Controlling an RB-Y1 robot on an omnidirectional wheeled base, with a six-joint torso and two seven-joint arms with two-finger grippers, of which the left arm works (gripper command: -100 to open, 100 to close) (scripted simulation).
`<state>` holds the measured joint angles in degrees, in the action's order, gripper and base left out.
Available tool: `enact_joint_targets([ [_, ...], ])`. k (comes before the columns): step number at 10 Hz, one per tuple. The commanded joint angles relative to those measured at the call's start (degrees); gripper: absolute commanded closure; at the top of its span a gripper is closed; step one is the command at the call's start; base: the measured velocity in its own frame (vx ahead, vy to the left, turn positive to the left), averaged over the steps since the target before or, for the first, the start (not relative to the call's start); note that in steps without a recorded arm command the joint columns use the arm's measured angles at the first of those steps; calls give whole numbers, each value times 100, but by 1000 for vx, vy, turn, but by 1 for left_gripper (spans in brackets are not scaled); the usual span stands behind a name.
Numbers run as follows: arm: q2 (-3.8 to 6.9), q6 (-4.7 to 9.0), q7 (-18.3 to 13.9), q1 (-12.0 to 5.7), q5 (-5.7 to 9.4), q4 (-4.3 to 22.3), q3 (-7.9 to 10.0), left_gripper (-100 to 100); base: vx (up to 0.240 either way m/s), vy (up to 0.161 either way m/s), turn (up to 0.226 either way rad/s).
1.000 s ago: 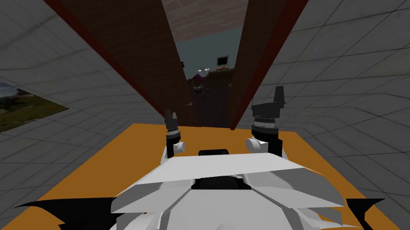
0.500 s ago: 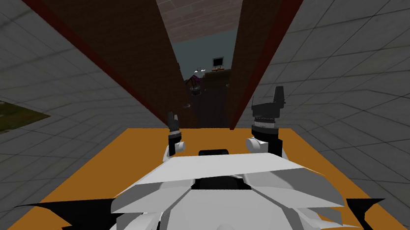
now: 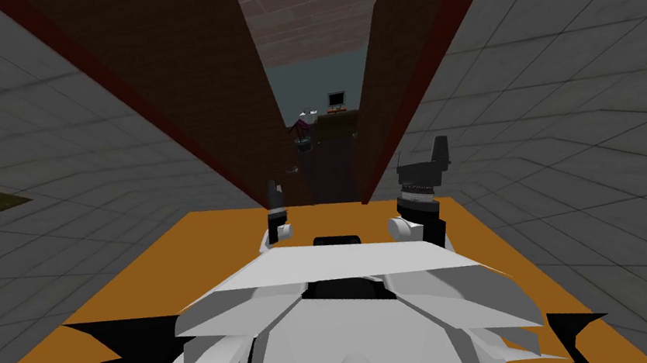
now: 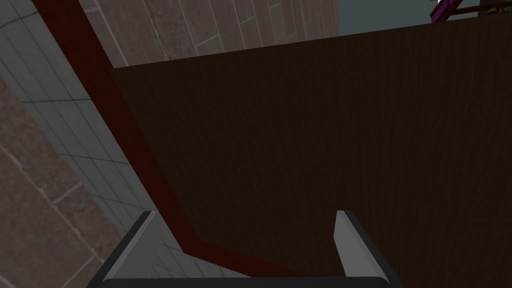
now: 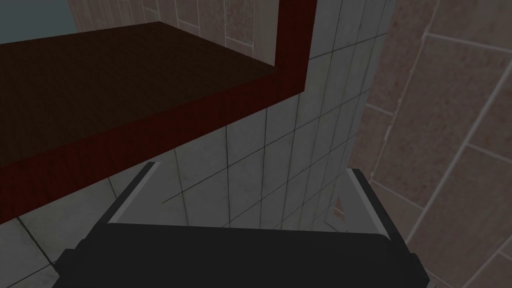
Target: Push the door open
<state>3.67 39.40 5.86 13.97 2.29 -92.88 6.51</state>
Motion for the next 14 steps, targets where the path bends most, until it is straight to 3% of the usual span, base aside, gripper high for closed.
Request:
enact_joint_targets([
  [1,-9,-13,5,-114,7,283,84,-100,68,97,-167],
  [2,-18,6,5,-191,12,485,141,-100,64,102,-199],
  [5,-28,25,5,-268,17,717,198,-100,25,80,-68],
  [14,-163,171,5,-858,57,2343,636,-100,41,103,-140],
])
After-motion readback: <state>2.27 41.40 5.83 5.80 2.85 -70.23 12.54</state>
